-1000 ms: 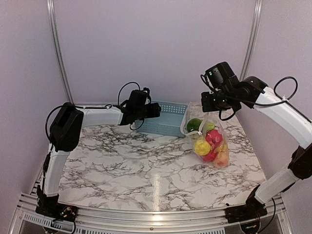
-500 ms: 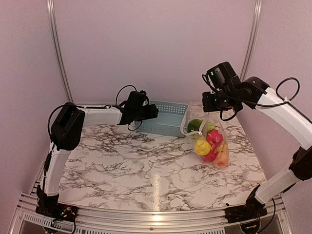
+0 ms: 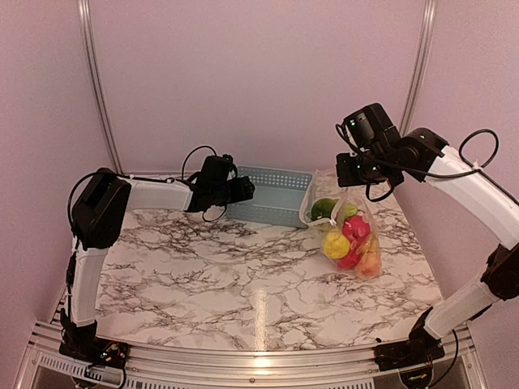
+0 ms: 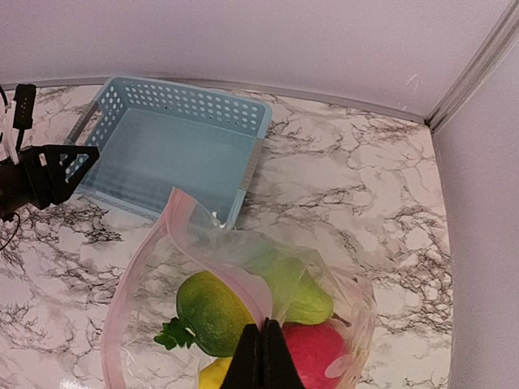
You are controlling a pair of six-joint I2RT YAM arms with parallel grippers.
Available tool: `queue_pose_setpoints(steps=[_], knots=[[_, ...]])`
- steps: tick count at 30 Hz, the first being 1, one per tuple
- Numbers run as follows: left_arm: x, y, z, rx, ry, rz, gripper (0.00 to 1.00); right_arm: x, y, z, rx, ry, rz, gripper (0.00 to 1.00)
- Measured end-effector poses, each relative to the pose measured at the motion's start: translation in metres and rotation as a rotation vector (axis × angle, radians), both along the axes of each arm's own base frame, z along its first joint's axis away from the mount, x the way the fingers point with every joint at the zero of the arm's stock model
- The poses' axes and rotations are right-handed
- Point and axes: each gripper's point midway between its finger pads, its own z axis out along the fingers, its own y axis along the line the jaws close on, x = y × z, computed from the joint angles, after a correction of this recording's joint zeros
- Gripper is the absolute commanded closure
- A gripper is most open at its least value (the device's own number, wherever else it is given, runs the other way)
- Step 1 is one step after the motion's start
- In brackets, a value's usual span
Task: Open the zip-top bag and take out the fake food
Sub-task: Move the bin to the center of the board.
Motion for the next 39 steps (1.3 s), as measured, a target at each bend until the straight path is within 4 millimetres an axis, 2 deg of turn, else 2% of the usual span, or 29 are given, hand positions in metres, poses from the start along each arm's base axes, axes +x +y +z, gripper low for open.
queue_pose_setpoints(steps=[5, 11, 17, 19, 22, 28, 33, 39], knots=[[-0.009, 0.010, 0.000, 0.021, 0.006, 0.007, 0.22, 0.000, 0.001, 0.000, -0.001, 0.000, 0.002, 1.00], [-0.010, 0.008, 0.004, 0.054, 0.006, -0.026, 0.22, 0.000, 0.003, -0.002, 0.004, 0.002, 0.009, 1.00], [0.010, -0.017, 0.039, -0.010, -0.061, -0.073, 0.22, -0.001, 0.004, -0.002, 0.006, 0.002, 0.010, 1.00], [0.016, -0.026, 0.042, -0.030, -0.071, -0.087, 0.22, -0.001, 0.004, -0.002, 0.006, 0.003, 0.010, 1.00], [0.023, -0.036, 0.033, -0.052, -0.060, -0.104, 0.22, -0.001, 0.004, -0.004, 0.006, 0.006, 0.012, 1.00], [0.024, -0.038, -0.014, -0.047, 0.022, -0.106, 0.22, -0.004, 0.003, 0.001, 0.021, -0.002, 0.007, 1.00], [0.022, -0.031, -0.017, -0.060, 0.019, -0.090, 0.22, -0.005, 0.002, 0.002, 0.026, -0.004, 0.005, 1.00], [0.004, -0.006, -0.022, -0.021, 0.046, -0.049, 0.21, -0.005, 0.002, -0.001, 0.022, 0.000, 0.006, 1.00]])
